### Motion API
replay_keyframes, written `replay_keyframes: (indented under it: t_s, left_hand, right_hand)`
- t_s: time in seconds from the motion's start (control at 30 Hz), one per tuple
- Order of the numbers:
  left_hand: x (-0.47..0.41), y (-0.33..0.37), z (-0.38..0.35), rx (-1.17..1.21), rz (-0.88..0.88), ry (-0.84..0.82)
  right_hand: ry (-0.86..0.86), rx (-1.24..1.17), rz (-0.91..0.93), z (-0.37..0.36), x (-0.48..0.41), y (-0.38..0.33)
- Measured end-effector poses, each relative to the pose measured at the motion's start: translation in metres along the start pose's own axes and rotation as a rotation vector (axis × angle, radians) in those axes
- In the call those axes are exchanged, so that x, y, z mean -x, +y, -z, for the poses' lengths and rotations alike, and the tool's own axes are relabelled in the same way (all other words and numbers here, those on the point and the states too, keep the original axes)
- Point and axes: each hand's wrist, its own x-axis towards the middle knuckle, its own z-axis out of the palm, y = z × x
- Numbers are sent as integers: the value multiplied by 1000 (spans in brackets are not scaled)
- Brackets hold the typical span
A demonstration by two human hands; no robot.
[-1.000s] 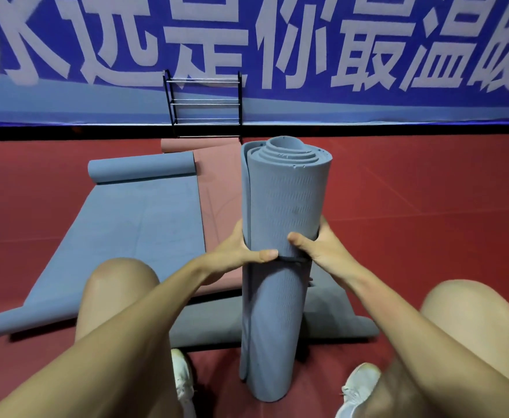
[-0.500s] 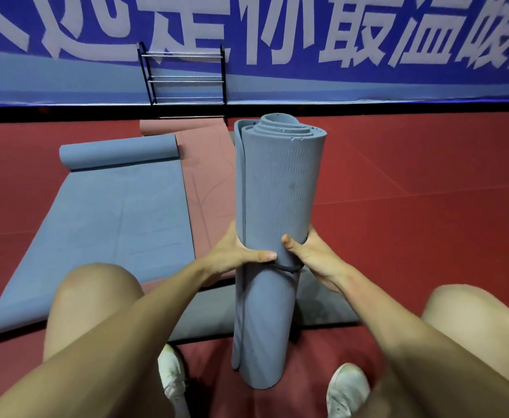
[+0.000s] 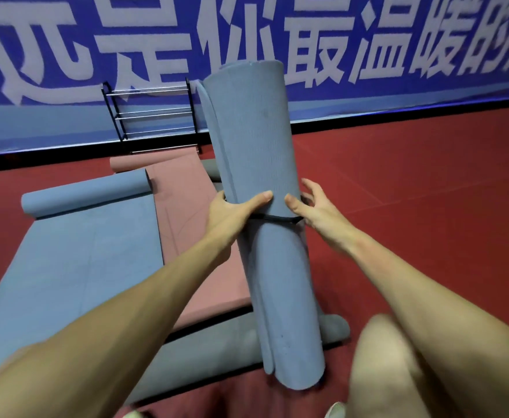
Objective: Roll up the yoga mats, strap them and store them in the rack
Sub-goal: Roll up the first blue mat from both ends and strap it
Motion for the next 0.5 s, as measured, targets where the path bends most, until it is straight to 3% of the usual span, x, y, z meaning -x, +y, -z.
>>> replay_keyframes:
  t_s: [0.1,0.23,0.4,0.5]
  left_hand:
    - [-10,22,-41,41,4,53]
    - [-11,37,-105,122,97,11]
    - [1,20,-176,84,249,-313]
    - [2,-3,-209,-72,292,-502]
  right_hand:
    - [38,247,60,30,8,9]
    - [294,460,50,69,23,20]
    - [482,563,-17,134,50,37]
    - [577,560,-49,168,69,63]
